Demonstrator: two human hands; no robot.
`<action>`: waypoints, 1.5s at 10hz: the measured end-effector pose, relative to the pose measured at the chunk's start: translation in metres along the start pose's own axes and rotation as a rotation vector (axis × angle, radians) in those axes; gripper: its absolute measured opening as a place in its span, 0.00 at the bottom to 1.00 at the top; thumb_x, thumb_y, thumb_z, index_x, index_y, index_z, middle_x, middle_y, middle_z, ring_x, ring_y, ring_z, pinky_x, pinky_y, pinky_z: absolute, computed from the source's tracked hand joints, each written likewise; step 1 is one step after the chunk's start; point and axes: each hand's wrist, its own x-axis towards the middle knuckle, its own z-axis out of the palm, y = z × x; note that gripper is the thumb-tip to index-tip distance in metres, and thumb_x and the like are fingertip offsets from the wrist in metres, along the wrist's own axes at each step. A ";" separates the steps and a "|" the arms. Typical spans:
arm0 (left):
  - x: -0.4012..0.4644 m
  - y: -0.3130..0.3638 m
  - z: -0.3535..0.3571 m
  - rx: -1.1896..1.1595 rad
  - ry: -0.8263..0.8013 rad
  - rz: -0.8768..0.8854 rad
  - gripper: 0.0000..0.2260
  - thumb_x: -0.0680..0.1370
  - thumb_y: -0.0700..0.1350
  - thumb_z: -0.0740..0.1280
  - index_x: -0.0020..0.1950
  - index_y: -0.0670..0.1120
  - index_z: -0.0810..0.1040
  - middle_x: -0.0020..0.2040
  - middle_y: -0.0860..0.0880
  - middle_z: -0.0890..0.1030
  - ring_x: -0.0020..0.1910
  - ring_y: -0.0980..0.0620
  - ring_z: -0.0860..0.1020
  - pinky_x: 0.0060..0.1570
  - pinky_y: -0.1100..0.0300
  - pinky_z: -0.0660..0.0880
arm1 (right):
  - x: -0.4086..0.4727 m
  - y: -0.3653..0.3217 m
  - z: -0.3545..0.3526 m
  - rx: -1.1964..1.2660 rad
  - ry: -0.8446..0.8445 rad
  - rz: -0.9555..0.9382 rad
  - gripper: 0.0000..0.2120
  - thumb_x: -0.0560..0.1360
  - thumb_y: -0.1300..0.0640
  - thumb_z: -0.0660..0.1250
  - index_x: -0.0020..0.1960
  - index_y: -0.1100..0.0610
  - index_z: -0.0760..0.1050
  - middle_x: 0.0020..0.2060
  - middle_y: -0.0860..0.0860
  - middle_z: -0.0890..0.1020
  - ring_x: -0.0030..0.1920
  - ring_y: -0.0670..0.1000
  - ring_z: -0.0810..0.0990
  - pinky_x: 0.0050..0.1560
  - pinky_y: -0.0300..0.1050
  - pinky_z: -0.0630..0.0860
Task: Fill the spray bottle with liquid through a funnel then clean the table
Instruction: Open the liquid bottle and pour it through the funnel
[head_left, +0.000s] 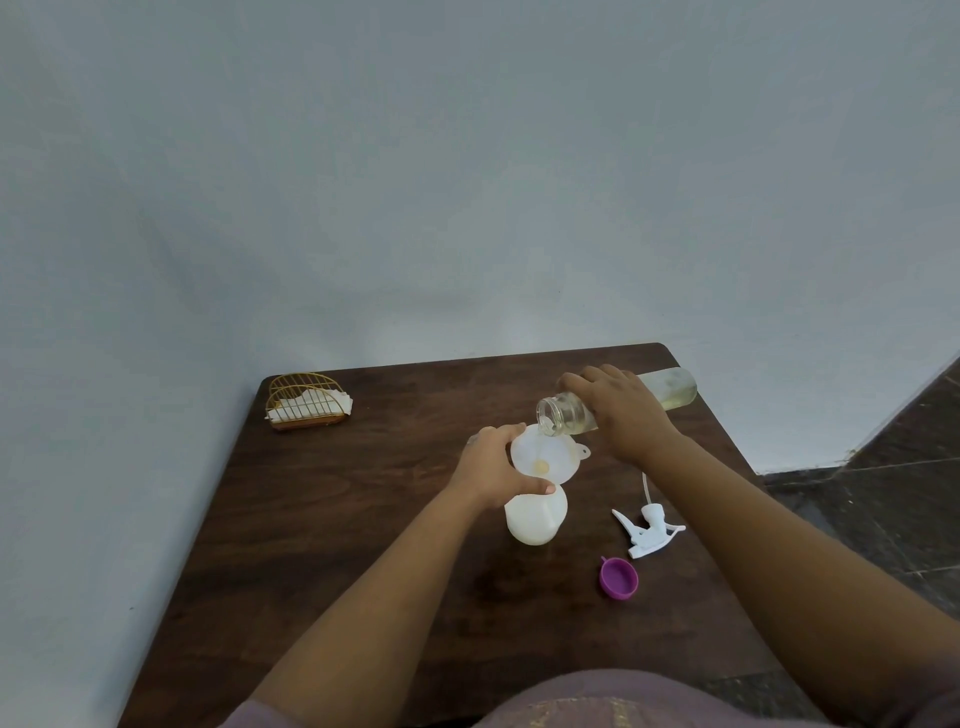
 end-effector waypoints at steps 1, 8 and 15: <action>0.000 0.000 0.000 0.005 -0.004 -0.004 0.44 0.60 0.57 0.81 0.73 0.50 0.70 0.70 0.49 0.74 0.67 0.46 0.72 0.65 0.43 0.73 | 0.001 0.000 0.000 0.001 0.001 0.003 0.25 0.68 0.62 0.70 0.64 0.51 0.70 0.53 0.51 0.77 0.53 0.53 0.72 0.54 0.44 0.65; 0.001 0.000 0.000 0.038 0.000 -0.001 0.42 0.62 0.57 0.81 0.73 0.50 0.70 0.70 0.49 0.73 0.67 0.46 0.72 0.65 0.43 0.73 | 0.000 0.000 0.001 -0.017 -0.021 0.003 0.25 0.69 0.60 0.71 0.64 0.50 0.70 0.55 0.50 0.77 0.55 0.53 0.72 0.56 0.45 0.66; -0.001 0.003 -0.002 0.036 -0.001 0.000 0.42 0.63 0.56 0.81 0.73 0.49 0.69 0.70 0.49 0.74 0.66 0.47 0.73 0.64 0.44 0.73 | 0.003 0.000 0.006 -0.031 -0.026 0.002 0.25 0.69 0.61 0.70 0.64 0.50 0.69 0.54 0.50 0.77 0.55 0.53 0.73 0.55 0.44 0.66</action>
